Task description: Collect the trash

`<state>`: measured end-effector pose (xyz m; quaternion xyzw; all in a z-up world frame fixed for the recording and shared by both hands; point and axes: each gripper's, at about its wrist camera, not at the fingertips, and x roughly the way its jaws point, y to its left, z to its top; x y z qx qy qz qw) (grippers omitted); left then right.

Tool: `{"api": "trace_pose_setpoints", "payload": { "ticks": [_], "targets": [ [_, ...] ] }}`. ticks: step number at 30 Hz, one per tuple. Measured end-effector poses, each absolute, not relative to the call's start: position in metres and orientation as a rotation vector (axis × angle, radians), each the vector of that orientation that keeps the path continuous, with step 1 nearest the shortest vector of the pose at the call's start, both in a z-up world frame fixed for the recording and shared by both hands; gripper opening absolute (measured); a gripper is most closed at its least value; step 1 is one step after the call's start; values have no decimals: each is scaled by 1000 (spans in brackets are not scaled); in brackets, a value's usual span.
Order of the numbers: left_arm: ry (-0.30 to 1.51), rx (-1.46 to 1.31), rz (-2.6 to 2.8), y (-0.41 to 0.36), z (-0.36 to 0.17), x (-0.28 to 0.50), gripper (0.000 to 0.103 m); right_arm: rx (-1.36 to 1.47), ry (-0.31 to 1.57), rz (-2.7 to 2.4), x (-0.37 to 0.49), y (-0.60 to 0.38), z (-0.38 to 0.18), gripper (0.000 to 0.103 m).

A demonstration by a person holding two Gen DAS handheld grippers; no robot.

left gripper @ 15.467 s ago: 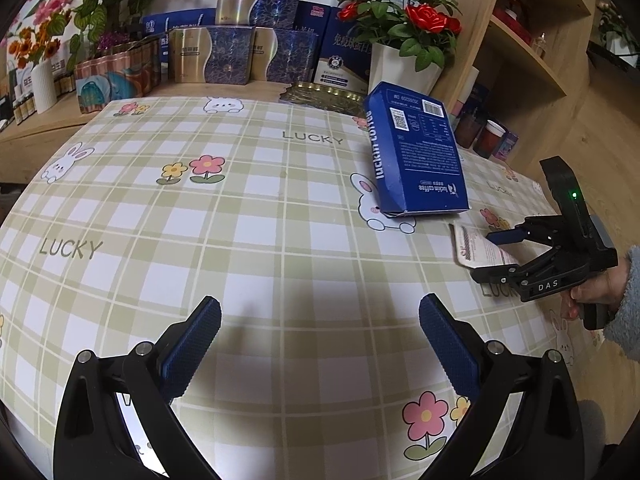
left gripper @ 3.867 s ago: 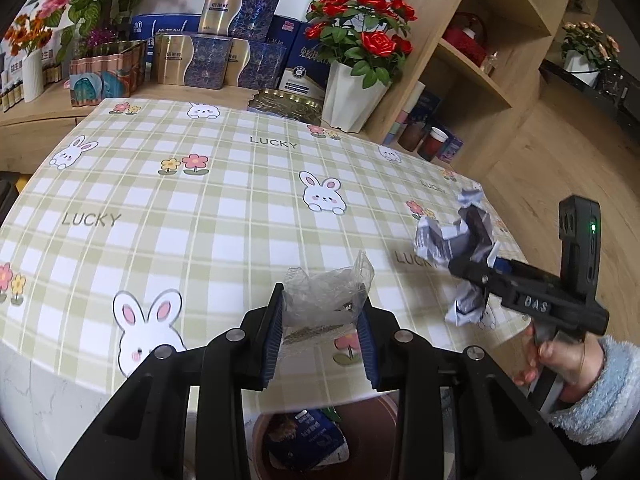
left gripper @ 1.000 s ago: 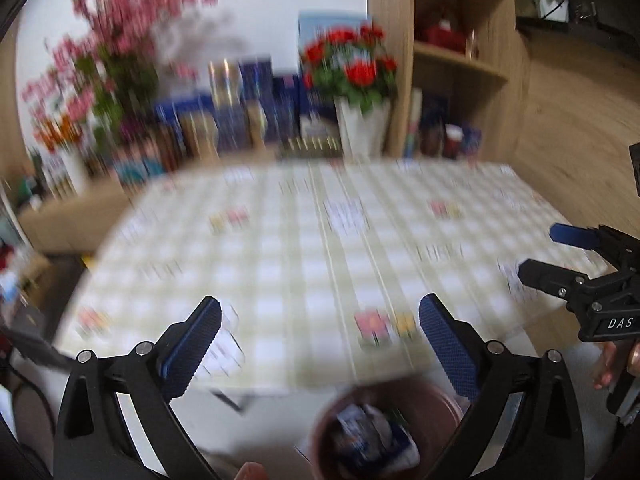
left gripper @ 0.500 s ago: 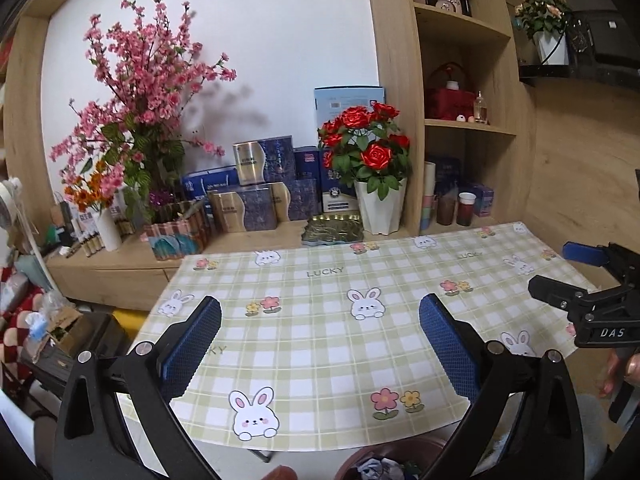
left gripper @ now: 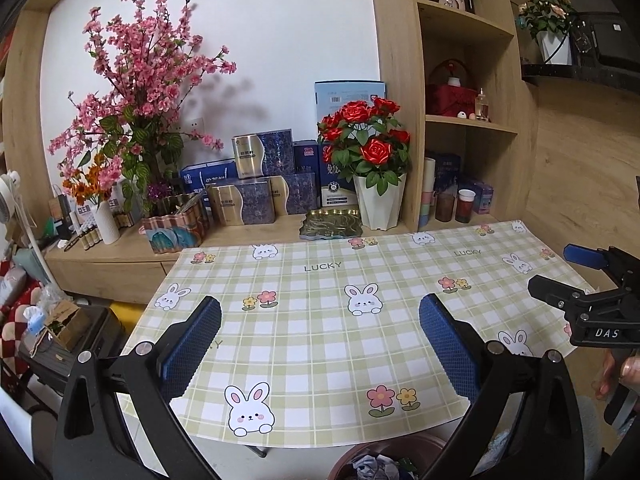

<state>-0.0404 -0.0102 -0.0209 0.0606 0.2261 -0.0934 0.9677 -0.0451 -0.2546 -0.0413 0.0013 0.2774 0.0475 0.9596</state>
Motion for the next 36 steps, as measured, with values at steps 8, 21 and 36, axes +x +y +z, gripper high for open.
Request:
{"api": "trace_pose_setpoints", "payload": {
  "ticks": [8,21,36],
  "targets": [
    [459,124,-191,-10,-22,-40,97,4,569,96,-43,-254,-44,97],
    [468,115,-207,-18,-22,-40,97,4,572,93,-42,-255,-45,97],
    [465,102,-193,-14,-21,-42,97,4,566,101,-42,-252,-42,97]
  ]
}}
